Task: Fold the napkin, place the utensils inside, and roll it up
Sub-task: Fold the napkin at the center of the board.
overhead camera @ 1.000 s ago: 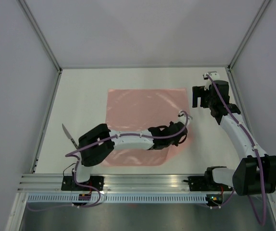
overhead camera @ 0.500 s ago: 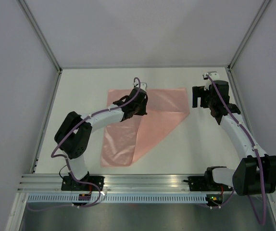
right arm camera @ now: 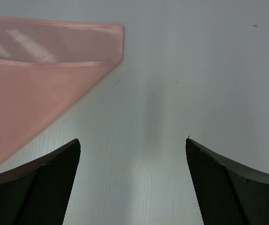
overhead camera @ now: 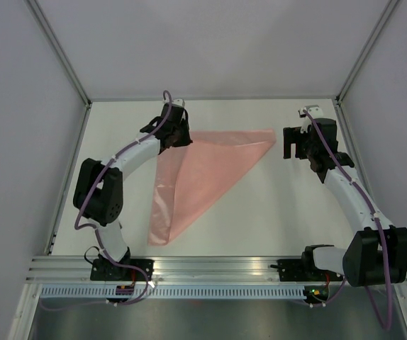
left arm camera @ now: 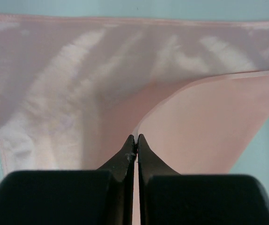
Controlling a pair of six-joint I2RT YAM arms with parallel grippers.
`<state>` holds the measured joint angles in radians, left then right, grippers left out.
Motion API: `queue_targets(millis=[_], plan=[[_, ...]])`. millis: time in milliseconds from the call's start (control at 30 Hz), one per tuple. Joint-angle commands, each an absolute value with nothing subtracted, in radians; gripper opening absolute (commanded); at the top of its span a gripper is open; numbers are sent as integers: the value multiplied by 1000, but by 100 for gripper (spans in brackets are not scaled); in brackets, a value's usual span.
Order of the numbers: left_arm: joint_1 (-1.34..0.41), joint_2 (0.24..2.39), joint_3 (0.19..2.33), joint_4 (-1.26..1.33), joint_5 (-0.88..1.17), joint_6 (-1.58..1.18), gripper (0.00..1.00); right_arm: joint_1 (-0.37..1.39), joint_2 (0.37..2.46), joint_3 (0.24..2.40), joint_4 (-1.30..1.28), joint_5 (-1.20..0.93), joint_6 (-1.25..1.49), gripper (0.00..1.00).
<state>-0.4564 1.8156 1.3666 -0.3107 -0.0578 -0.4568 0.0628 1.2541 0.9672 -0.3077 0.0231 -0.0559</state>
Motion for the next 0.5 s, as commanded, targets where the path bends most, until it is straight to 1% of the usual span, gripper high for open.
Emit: queue_targets(millis=[0,467], plan=[[-420,1848,1439,-363,-18,-446,2,61,1255,983,-314,41,-64,98],[-308,1911,1534,-411,23,-422,2,63,1255,977,-311,46,-69,98]])
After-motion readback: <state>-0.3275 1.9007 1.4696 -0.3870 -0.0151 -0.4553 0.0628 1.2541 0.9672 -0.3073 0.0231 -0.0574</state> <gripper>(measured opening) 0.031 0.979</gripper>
